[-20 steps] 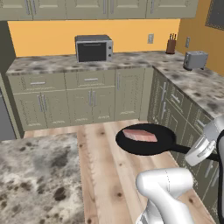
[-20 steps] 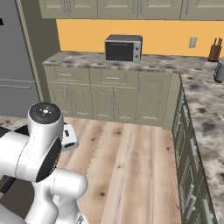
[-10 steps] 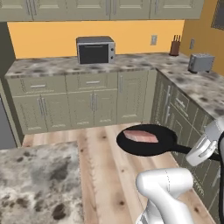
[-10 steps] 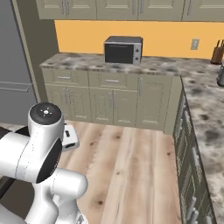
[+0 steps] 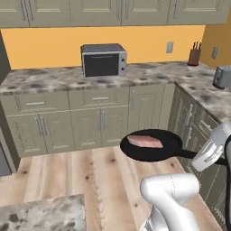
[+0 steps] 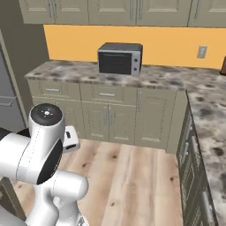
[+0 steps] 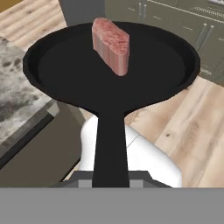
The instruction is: Pick up the pan with the steak in it and place it on the dining table. Then place the steak on the plate.
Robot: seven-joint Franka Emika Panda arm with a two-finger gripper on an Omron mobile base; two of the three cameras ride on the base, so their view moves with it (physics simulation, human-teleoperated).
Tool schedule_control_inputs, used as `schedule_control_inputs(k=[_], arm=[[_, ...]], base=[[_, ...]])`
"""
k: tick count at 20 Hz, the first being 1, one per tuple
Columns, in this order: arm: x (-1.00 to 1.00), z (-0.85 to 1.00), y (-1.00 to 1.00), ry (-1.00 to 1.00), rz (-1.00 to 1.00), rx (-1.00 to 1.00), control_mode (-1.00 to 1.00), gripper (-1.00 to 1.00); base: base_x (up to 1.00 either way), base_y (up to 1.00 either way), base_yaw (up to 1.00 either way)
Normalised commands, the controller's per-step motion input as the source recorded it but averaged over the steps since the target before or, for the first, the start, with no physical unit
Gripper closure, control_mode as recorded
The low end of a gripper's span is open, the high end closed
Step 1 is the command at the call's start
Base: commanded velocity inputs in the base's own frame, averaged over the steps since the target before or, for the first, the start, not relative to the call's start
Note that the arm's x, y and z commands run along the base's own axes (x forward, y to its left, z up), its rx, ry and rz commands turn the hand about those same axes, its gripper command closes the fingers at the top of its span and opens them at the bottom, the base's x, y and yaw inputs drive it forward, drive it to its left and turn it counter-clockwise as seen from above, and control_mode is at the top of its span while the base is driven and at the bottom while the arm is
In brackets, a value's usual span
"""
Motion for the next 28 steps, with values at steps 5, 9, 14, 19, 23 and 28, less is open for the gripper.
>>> schedule_control_inputs(k=[5, 9, 14, 19, 23, 28], arm=[[0.0, 0.0, 0.0, 0.0, 0.0, 0.0, 1.0, 1.0], [0.0, 0.0, 0.0, 0.0, 0.0, 0.0, 1.0, 1.0], [0.0, 0.0, 0.0, 0.0, 0.0, 0.0, 1.0, 1.0], [0.0, 0.0, 0.0, 0.0, 0.0, 0.0, 1.0, 1.0], [0.0, 0.0, 0.0, 0.0, 0.0, 0.0, 1.0, 1.0], [0.0, 0.0, 0.0, 0.0, 0.0, 0.0, 1.0, 1.0]], base=[[1.0, -0.23, 0.01], [0.98, -0.17, 0.02], [0.76, -0.14, 0.03], [0.49, -0.26, 0.19], [0.04, -0.13, 0.43], [0.0, -0.02, 0.48]])
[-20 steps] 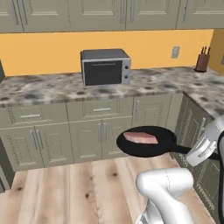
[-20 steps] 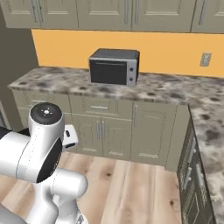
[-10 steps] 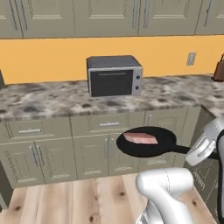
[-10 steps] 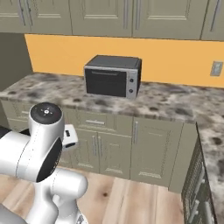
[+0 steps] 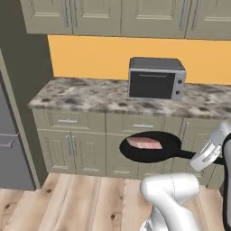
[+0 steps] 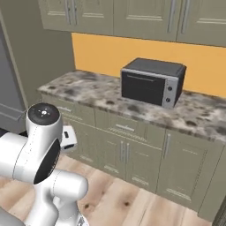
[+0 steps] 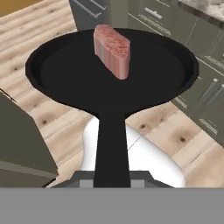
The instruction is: Pick up the pan with the steak in it and place it on the dining table. Then place the steak on the plate.
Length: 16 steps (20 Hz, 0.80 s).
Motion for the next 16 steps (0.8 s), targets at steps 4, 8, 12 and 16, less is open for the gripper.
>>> schedule_control_inputs(k=[4, 8, 12, 16], arm=[[0.0, 0.0, 0.0, 0.0, 0.0, 0.0, 1.0, 1.0], [0.0, 0.0, 0.0, 0.0, 0.0, 0.0, 1.0, 1.0], [0.0, 0.0, 0.0, 0.0, 0.0, 0.0, 1.0, 1.0], [0.0, 0.0, 0.0, 0.0, 0.0, 0.0, 1.0, 1.0]], base=[[0.0, -0.01, 0.49], [0.0, -0.01, 0.5], [0.0, 0.0, 0.5], [0.0, 0.0, 0.5]])
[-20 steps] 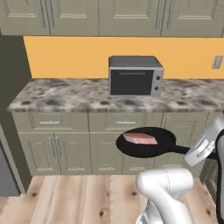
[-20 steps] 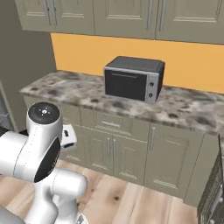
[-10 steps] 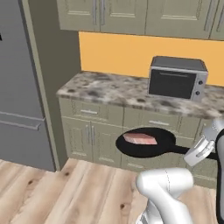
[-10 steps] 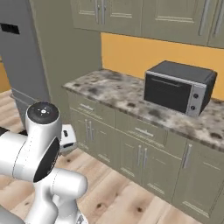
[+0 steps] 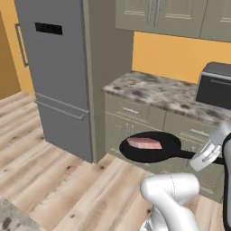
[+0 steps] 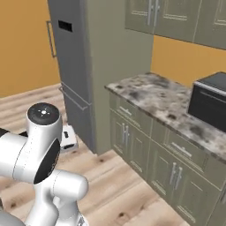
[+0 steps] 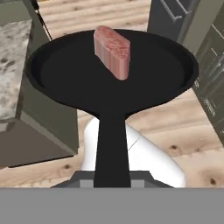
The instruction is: Pick up the pan with the steak in it and place it on the dining table. Then place the steak on the plate.
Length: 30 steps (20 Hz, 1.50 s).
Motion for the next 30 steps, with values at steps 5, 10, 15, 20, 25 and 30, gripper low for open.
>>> schedule_control_inputs(k=[5, 10, 15, 20, 25, 30], arm=[[0.0, 0.0, 0.0, 0.0, 0.0, 0.0, 1.0, 1.0], [0.0, 0.0, 0.0, 0.0, 0.0, 0.0, 1.0, 1.0], [0.0, 0.0, 0.0, 0.0, 0.0, 0.0, 1.0, 1.0], [0.0, 0.0, 0.0, 0.0, 0.0, 0.0, 1.0, 1.0], [0.0, 0.0, 0.0, 0.0, 0.0, 0.0, 1.0, 1.0], [0.0, 0.0, 0.0, 0.0, 0.0, 0.0, 1.0, 1.0]], base=[[0.0, 0.0, 0.5], [0.0, -0.01, 0.49], [0.0, -0.11, 0.45], [0.0, -0.22, 0.42], [0.0, -0.19, 0.22], [0.06, -0.37, 0.03]])
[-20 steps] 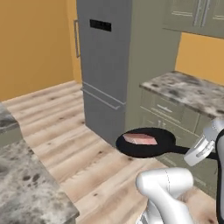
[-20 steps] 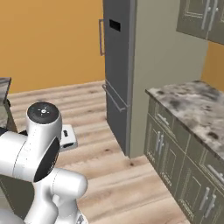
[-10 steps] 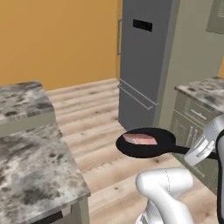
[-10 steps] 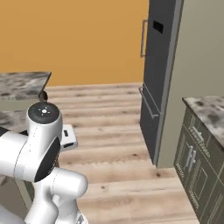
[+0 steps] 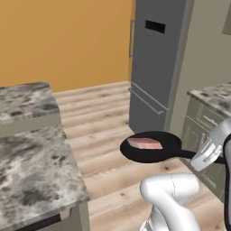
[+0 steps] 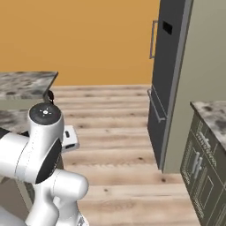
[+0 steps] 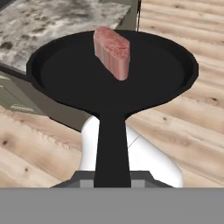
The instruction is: Pick up the pan with the steak in it and place it on the dining table. Then place the steak on the plate.
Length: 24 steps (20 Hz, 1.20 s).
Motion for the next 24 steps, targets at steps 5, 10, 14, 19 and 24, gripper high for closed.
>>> schedule_control_inputs(k=[5, 10, 14, 19, 24], arm=[[0.0, 0.0, 0.0, 0.0, 0.0, 0.0, 1.0, 1.0], [0.0, 0.0, 0.0, 0.0, 0.0, 0.0, 1.0, 1.0], [0.0, 0.0, 0.0, 0.0, 0.0, 0.0, 1.0, 1.0], [0.0, 0.0, 0.0, 0.0, 0.0, 0.0, 1.0, 1.0], [0.0, 0.0, 0.0, 0.0, 0.0, 0.0, 1.0, 1.0]], base=[[0.1, -0.78, 0.06], [0.03, -0.44, 0.04], [0.1, 0.0, 0.0], [0.69, 0.0, -0.01], [0.97, 0.06, -0.03]])
